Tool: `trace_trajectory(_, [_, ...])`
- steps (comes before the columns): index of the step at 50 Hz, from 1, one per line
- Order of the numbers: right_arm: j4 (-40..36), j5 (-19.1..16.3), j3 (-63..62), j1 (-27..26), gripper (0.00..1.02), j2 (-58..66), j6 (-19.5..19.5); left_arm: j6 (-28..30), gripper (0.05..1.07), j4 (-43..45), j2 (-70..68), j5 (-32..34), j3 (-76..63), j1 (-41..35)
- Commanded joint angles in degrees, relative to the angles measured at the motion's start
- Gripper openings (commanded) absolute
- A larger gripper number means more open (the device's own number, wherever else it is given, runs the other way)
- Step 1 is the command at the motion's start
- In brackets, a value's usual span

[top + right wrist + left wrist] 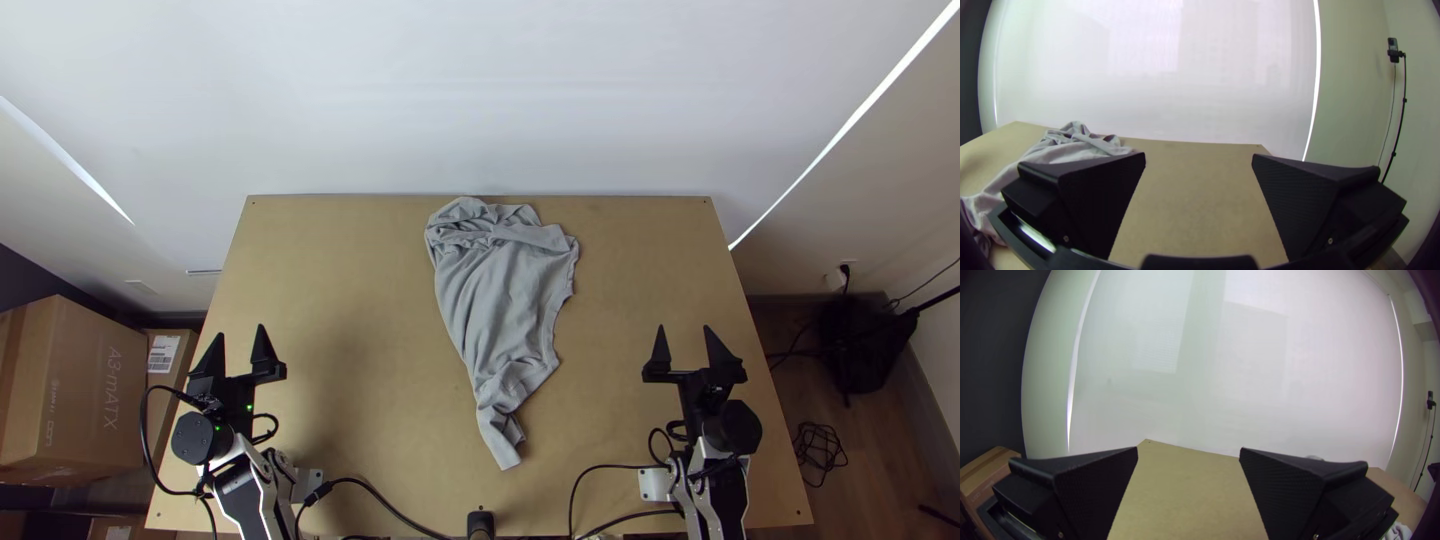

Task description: Fold the t-shirt

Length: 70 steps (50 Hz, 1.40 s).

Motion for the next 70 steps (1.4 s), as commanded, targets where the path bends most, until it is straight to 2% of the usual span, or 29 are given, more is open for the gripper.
trace_trajectory(1, [4.5,0.2,3.2,1.3,0.98,-0.2,0.5,0.8,1.03,-2.0,-0.3,0.1,1.2,0.4])
trace_trajectory(12, [17.0,0.0,4.7,7.2,0.98,0.7,-2.5,1.0,1.03,0.4,-0.2,0.1,8.1,0.3])
trace_trajectory(18, [21.4,-0.1,7.6,10.7,0.98,4.8,-4.5,1.0,1.03,3.9,1.3,0.1,12.1,-0.7])
trace_trajectory(23, [21.5,-0.1,13.7,11.5,0.98,11.3,-4.2,0.4,1.03,6.4,5.8,0.2,16.5,-1.7])
trace_trajectory(32, [21.5,-0.2,25.7,11.9,0.98,23.2,-3.7,-1.8,1.03,6.1,14.5,0.2,26.9,-2.6])
trace_trajectory(39, [20.9,-0.1,34.3,15.1,0.98,29.9,-3.5,-4.8,1.03,5.0,18.6,0.2,35.4,-3.1])
trace_trajectory(44, [19.4,0.8,40.1,19.3,0.98,33.7,-2.0,-6.1,1.03,1.2,22.6,0.3,43.5,-3.3])
trace_trajectory(52, [18.1,4.5,46.2,24.0,0.98,39.8,-0.4,-7.4,1.03,-1.5,28.0,0.6,53.2,-4.0])
trace_trajectory(59, [13.2,5.2,51.5,24.0,0.98,45.8,2.9,-7.8,1.03,-3.9,33.3,0.9,59.7,-5.9])
trace_trajectory(64, [7.3,5.2,55.5,23.5,0.98,50.3,7.0,-7.8,1.03,-8.3,38.5,1.0,66.0,-8.7])
trace_trajectory(70, [5.8,5.2,56.2,21.4,0.98,53.9,11.2,-7.5,1.03,-14.6,44.8,0.9,73.9,-11.8])
